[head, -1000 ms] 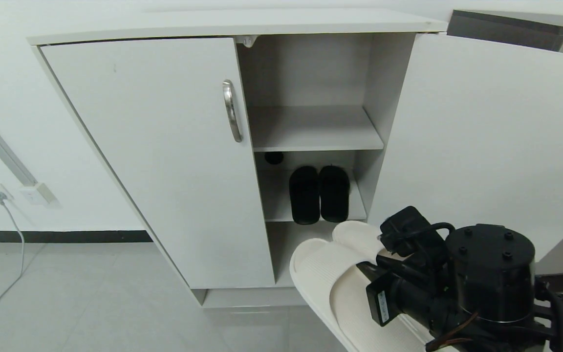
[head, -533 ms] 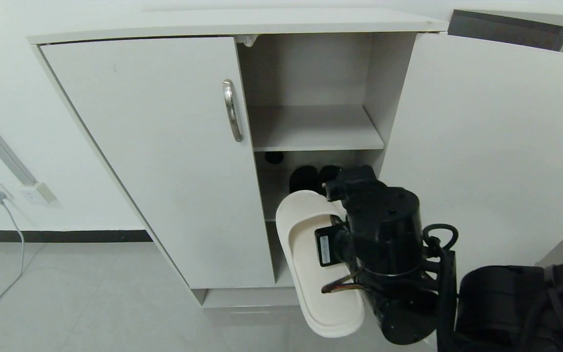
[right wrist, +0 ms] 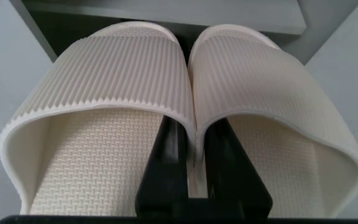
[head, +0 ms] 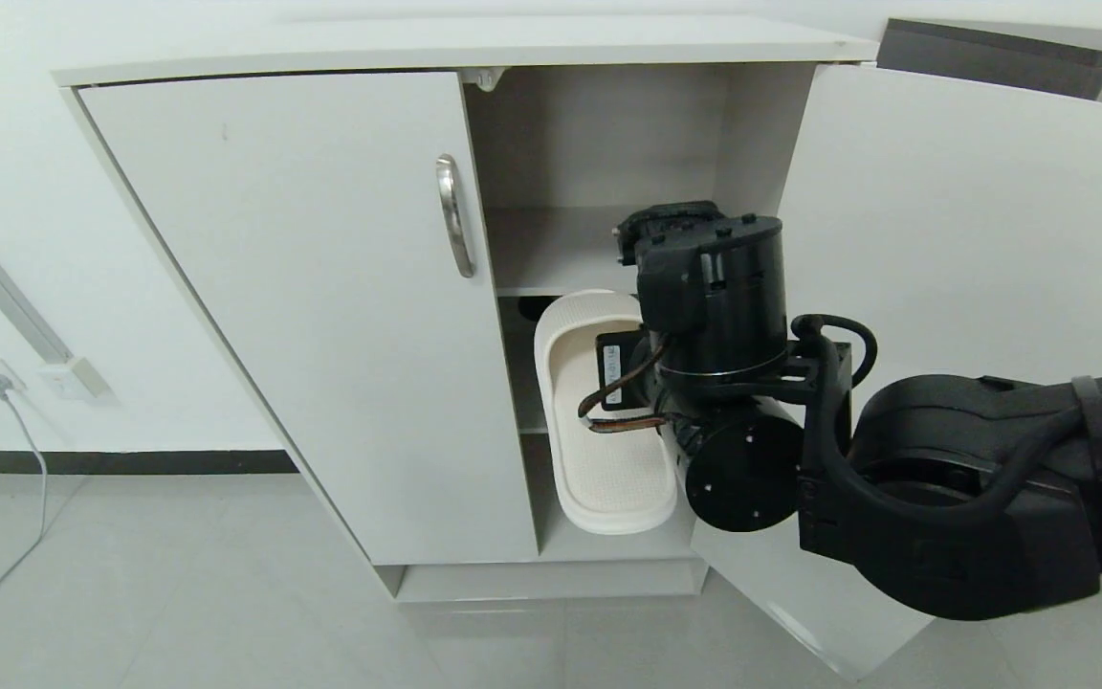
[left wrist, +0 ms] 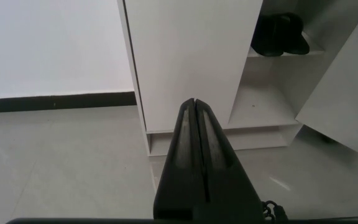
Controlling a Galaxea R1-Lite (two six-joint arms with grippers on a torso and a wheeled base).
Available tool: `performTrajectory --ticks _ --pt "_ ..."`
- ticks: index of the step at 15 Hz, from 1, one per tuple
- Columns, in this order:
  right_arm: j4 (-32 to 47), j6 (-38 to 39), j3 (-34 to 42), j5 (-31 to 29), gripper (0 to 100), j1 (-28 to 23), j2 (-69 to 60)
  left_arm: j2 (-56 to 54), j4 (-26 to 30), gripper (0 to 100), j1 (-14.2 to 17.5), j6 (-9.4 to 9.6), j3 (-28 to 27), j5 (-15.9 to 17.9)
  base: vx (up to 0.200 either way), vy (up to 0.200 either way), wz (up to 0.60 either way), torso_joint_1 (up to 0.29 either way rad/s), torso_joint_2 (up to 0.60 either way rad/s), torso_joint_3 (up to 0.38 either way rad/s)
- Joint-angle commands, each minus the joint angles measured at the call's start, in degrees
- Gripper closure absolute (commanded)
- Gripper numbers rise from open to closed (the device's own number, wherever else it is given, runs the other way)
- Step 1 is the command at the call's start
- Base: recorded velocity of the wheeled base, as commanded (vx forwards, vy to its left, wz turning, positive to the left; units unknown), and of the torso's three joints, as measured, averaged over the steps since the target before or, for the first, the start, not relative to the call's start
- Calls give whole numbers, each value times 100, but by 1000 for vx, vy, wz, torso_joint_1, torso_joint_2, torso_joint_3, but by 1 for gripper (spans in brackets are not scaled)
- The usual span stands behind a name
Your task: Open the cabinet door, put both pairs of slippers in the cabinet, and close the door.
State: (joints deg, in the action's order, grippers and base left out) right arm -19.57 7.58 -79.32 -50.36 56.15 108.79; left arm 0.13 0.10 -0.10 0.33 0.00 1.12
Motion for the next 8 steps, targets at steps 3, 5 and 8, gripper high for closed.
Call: performTrajectory --ticks 3,5,8 --pt "67 -20 -101 -9 100 -16 -7 4 -1 100 1 2 0 2 0 0 0 0 0 0" --pt "76 -64 -110 -9 100 -16 -24 4 -1 100 1 2 0 2 0 0 0 0 0 0" --pt "67 -81 -136 0 100 -25 -16 4 -1 100 1 11 0 2 0 0 0 0 0 0"
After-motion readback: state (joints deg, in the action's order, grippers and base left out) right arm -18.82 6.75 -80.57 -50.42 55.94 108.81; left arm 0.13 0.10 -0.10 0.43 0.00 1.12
